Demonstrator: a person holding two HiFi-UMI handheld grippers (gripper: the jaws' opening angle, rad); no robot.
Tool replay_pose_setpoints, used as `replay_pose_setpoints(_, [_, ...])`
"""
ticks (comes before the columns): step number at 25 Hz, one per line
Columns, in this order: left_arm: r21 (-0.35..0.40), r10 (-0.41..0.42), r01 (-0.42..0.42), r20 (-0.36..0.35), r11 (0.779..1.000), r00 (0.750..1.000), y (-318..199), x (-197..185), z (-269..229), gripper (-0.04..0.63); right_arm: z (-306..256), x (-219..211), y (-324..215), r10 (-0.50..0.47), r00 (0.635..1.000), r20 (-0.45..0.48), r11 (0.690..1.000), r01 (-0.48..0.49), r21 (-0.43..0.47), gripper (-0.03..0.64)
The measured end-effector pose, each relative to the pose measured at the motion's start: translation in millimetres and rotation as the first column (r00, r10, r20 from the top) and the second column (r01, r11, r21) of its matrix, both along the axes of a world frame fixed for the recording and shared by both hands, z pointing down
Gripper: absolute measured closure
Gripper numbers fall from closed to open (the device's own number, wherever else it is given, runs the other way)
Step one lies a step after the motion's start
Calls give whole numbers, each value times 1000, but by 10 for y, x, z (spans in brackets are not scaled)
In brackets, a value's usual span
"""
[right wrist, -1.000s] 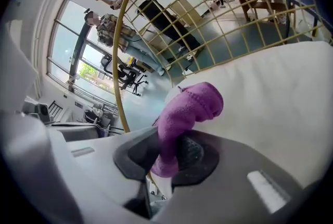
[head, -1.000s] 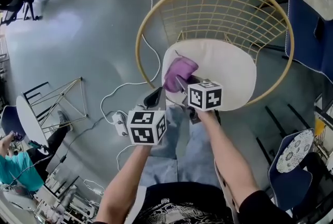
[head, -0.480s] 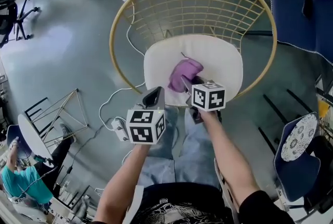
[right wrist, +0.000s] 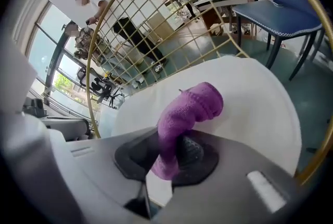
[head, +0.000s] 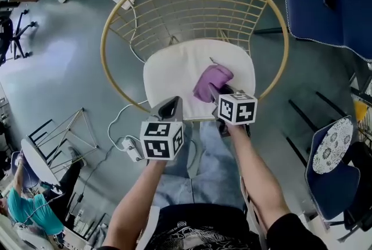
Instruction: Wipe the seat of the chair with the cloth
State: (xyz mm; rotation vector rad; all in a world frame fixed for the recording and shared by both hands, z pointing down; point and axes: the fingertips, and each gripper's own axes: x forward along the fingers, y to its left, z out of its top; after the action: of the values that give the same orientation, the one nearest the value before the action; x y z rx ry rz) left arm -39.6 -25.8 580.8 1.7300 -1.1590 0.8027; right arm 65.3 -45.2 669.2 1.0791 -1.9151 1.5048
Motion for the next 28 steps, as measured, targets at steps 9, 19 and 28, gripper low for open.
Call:
replay_pose_setpoints(9, [6, 56, -56, -8, 998, 998, -107, 416, -13, 598, -77, 700, 7, 91, 993, -71, 996, -90, 7, 555])
replay_pose_setpoints(19, [10, 80, -80, -5, 997, 997, -163, 602, -27, 598, -185, 1337, 69, 164, 976, -140, 986, -167, -8, 555])
replay_pose_setpoints(28, [6, 36, -36, 9, 999, 999, -61, 292, -22, 598, -581, 708, 0, 88, 996, -27, 995, -86, 48, 555])
